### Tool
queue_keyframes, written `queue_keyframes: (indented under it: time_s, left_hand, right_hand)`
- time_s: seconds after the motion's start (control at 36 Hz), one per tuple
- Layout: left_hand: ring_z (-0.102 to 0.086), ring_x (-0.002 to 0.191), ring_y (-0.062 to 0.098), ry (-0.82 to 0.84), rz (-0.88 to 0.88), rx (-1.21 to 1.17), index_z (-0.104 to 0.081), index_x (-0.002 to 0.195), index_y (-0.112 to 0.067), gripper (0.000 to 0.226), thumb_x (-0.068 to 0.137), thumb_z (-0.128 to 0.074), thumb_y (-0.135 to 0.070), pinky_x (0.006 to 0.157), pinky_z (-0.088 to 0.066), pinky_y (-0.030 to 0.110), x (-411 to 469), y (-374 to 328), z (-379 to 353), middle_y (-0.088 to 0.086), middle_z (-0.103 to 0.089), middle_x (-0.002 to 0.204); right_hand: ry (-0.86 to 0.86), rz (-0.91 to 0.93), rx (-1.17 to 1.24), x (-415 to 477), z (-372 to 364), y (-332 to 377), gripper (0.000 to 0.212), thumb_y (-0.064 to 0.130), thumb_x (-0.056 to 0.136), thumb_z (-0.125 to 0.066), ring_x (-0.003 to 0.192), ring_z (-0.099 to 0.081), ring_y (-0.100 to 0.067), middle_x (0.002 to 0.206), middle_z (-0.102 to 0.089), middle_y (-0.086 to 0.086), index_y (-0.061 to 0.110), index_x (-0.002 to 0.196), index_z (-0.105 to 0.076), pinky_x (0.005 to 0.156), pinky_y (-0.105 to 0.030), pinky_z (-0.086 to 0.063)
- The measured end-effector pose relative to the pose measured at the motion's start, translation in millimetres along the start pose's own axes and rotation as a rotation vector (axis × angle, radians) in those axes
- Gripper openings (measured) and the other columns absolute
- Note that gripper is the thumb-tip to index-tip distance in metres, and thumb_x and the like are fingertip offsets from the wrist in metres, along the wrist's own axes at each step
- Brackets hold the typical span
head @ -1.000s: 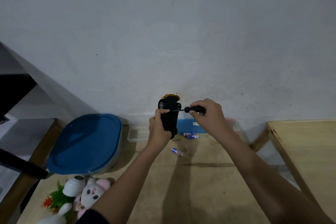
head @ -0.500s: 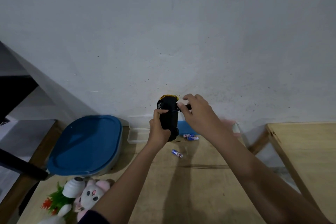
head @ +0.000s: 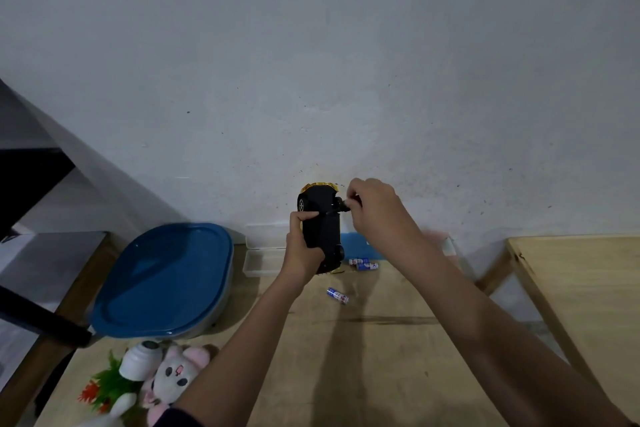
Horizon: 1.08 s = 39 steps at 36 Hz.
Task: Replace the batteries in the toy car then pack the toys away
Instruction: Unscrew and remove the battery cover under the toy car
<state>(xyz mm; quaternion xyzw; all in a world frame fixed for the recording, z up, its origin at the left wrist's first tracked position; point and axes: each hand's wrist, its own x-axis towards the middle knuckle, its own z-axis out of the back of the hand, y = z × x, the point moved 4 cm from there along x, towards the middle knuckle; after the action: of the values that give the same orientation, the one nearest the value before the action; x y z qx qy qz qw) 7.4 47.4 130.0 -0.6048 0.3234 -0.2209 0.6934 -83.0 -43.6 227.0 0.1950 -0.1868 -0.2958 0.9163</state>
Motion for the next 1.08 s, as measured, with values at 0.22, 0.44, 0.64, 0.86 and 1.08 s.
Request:
queue_keyframes:
  time_s: [0.22,0.44,0.64,0.86,1.08]
  left_hand:
    - [-0.051,0.089,0.014,-0.035,0.04,-0.03,-0.036,0.114,-0.026,0.069,0.073,-0.042,0.029,0.047,-0.049,0.016,-6,-8,5,0.012,-0.043,0.123]
    - [-0.055,0.081,0.017,-0.04,0.078,-0.075,-0.039,0.113,-0.025,0.066,0.073,-0.041,0.029,0.052,-0.047,0.027,-10,-8,6,0.008,-0.05,0.108]
    - [-0.054,0.082,0.014,-0.052,0.091,-0.079,-0.039,0.114,-0.024,0.067,0.073,-0.04,0.029,0.053,-0.047,0.026,-12,-10,6,0.007,-0.048,0.109]
    - [-0.054,0.08,0.015,-0.038,0.069,-0.063,-0.039,0.113,-0.023,0.064,0.074,-0.042,0.028,0.051,-0.046,0.026,-14,-13,8,0.01,-0.048,0.112]
    - [-0.054,0.082,0.016,-0.059,0.086,-0.091,-0.038,0.117,-0.025,0.069,0.073,-0.041,0.028,0.051,-0.048,0.026,-15,-9,11,0.007,-0.05,0.108]
  right_hand:
    - [0.085,-0.046,-0.039,-5,2,2,0.026,0.028,0.098,-0.04,0.071,-0.049,-0.024,0.092,-0.045,-0.009,0.007,0.112,-0.043,0.055,-0.03,-0.038]
    - [0.04,0.118,0.038,-6,1,14,0.018,0.005,0.086,-0.057,0.091,-0.057,-0.026,0.104,-0.057,-0.008,0.01,0.102,-0.064,0.075,-0.036,-0.05]
    - [0.04,-0.007,-0.188,-2,2,12,0.039,0.033,0.101,-0.029,0.075,-0.054,-0.028,0.083,-0.05,-0.011,0.003,0.1,-0.053,0.057,-0.029,-0.033]
    - [0.026,0.122,-0.005,-5,0,20,0.021,-0.003,0.086,-0.053,0.096,-0.047,-0.023,0.103,-0.041,-0.006,0.008,0.102,-0.057,0.074,-0.039,-0.052]
    - [0.029,0.015,-0.115,1,0,18,0.022,0.018,0.098,-0.042,0.075,-0.046,-0.02,0.096,-0.056,-0.014,0.002,0.102,-0.057,0.06,-0.026,-0.033]
